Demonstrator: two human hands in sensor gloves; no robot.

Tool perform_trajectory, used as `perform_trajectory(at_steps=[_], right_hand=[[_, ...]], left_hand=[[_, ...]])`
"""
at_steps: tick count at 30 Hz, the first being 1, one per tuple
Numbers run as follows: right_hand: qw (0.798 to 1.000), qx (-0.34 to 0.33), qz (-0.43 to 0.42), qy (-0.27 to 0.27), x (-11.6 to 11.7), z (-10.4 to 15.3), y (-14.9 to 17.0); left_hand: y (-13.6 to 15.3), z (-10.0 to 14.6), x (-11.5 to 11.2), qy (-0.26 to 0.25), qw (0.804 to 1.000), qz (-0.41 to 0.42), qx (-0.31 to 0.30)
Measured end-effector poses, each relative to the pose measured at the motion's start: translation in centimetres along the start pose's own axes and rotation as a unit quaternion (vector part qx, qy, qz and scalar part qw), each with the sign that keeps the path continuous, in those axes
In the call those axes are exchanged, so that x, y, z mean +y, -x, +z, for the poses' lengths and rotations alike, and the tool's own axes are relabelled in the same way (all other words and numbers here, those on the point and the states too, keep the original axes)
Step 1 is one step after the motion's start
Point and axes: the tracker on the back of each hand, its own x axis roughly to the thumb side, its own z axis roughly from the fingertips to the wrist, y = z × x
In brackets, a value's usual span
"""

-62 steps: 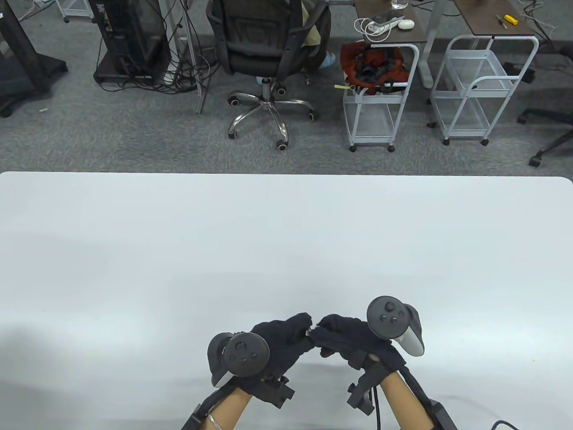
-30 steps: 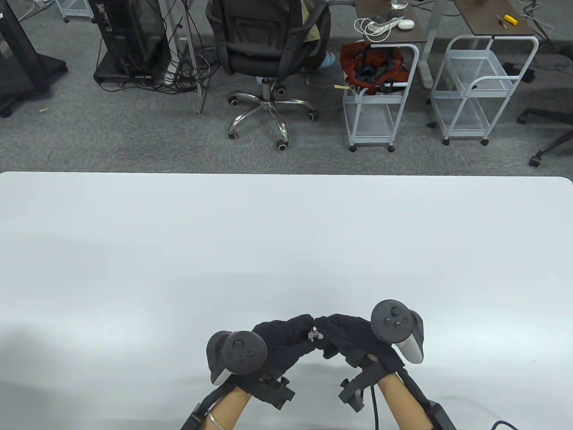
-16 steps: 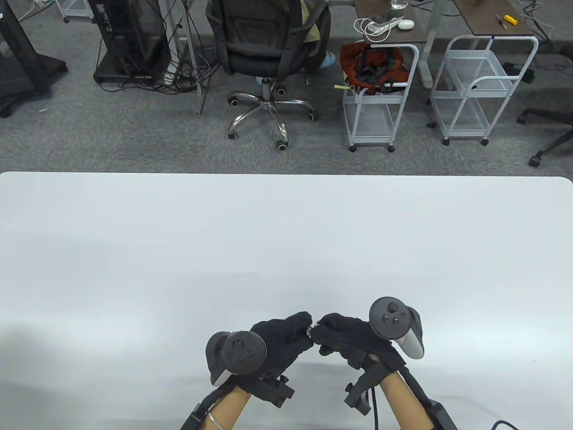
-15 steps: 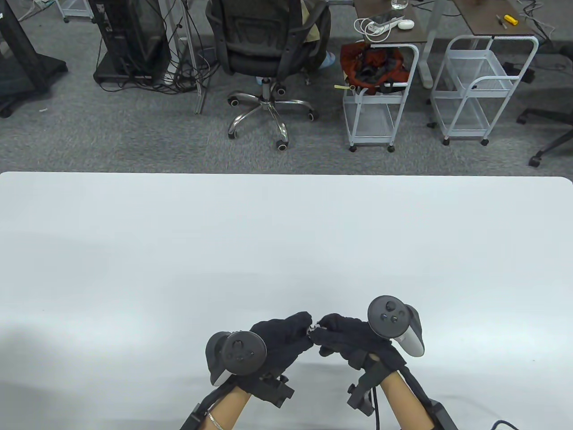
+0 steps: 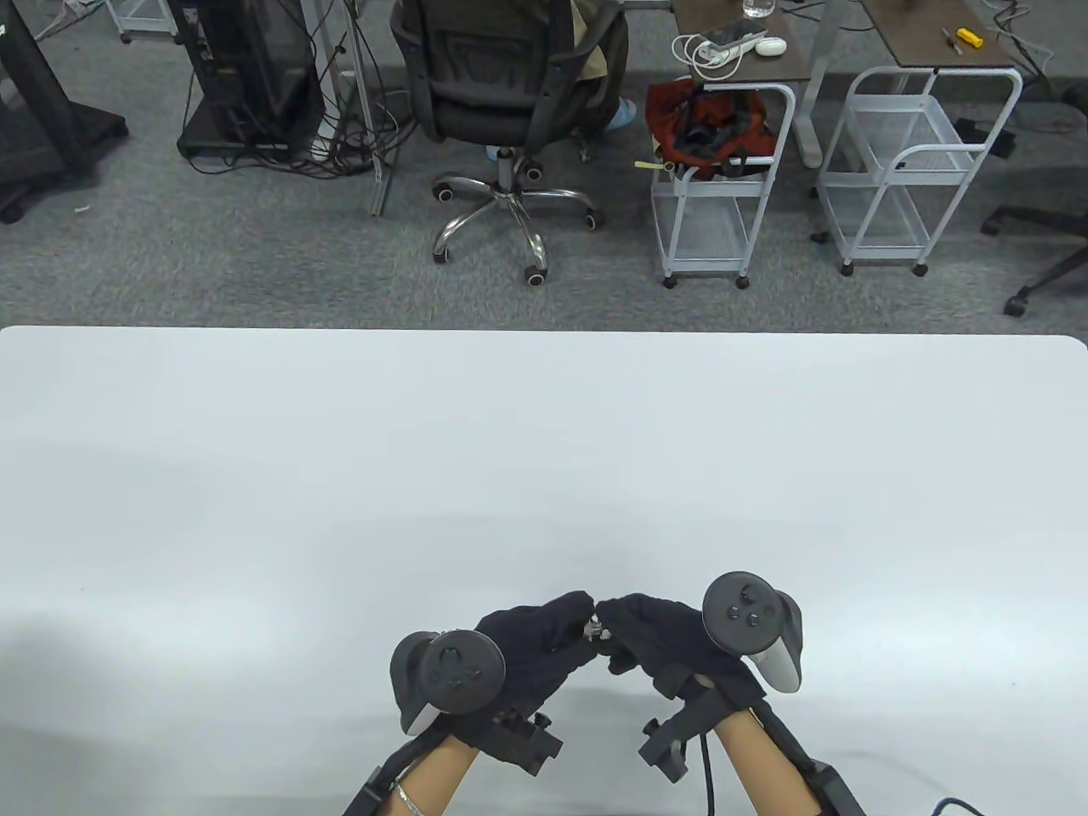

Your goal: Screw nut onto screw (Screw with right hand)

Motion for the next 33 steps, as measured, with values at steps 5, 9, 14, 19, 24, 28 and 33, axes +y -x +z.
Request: perform_trajectory(at_steps=[5, 9, 14, 19, 24, 28, 33], right_hand=[[0.999, -0.013, 0.022, 0.022, 0.03, -0.06, -0.06], [1.000, 0.001, 0.013, 0.004, 0.09, 0.01, -0.09], [1.000, -0.013, 0.012, -0.002, 0.12, -0.09, -0.08], [1.000, -0.008, 0.009, 0.014, 0.01, 0.06, -0.15], [0.999, -0.022, 0.021, 0.009, -0.01, -0.04, -0.24], [1.000, -0.006, 0.010, 0.029, 0.19, 0.11, -0.27], [1.000, -0.021, 0.020, -0.003, -0.03, -0.02, -0.31]], left_hand=[[-0.08, 0.03, 0.01, -0.003, 1.000, -0.004, -0.006], [0.08, 0.00, 0.01, 0.002, 1.000, 0.001, -0.001], [-0.19, 0.06, 0.15, -0.006, 1.000, -0.012, -0.009], [-0.23, 0.06, 0.09, -0.005, 1.000, -0.018, -0.012], [-0.32, 0.10, 0.16, -0.011, 1.000, -0.016, -0.012], [-0.15, 0.01, 0.13, -0.008, 1.000, -0.011, -0.010], [-0.39, 0.08, 0.20, -0.014, 1.000, -0.015, -0.015]])
